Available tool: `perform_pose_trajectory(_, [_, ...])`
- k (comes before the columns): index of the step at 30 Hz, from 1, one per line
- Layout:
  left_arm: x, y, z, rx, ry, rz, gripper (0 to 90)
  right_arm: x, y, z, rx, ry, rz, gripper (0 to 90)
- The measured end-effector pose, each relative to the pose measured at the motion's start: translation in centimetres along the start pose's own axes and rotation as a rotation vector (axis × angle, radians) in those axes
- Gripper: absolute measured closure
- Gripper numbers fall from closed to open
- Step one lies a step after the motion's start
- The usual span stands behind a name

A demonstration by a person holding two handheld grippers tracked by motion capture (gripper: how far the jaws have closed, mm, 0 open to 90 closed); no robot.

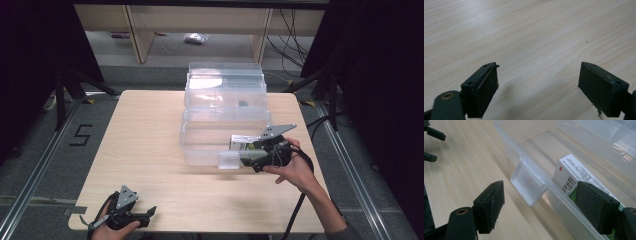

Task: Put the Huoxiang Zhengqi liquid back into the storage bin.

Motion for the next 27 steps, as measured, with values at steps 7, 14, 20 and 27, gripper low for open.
perform_pose_trajectory(7, [0.0, 0.0, 0.0, -0.002, -0.003, 0.001, 15.4, 0.3, -0.6, -0.6, -0.003, 0.02, 0.004, 24.3])
perform_pose_trajectory(14, [0.0, 0.0, 0.0, -0.004, 0.001, 0.002, 15.4, 0.5, -1.0, -1.1, -0.016, 0.012, 0.005, 21.1])
perform_pose_trajectory(20, [0.0, 0.0, 0.0, -0.006, 0.0, 0.001, 15.4, 0.6, -1.6, -1.6, -0.004, 0.027, -0.011, 17.8])
perform_pose_trajectory(27, [0.0, 0.0, 0.0, -0.005, 0.0, 0.0, 15.4, 0.8, -2.6, -2.8, -0.029, 0.012, -0.012, 16.7])
Point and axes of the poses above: each handheld gripper's, and its own axes: x roughly backward along the jaws, z roughly out of its top, y roughly to its right, the point moved 2 cm from there along -x, roughly forward along the jaws, and after that the axes turned 10 degrees about x, right-handed, at the moved point
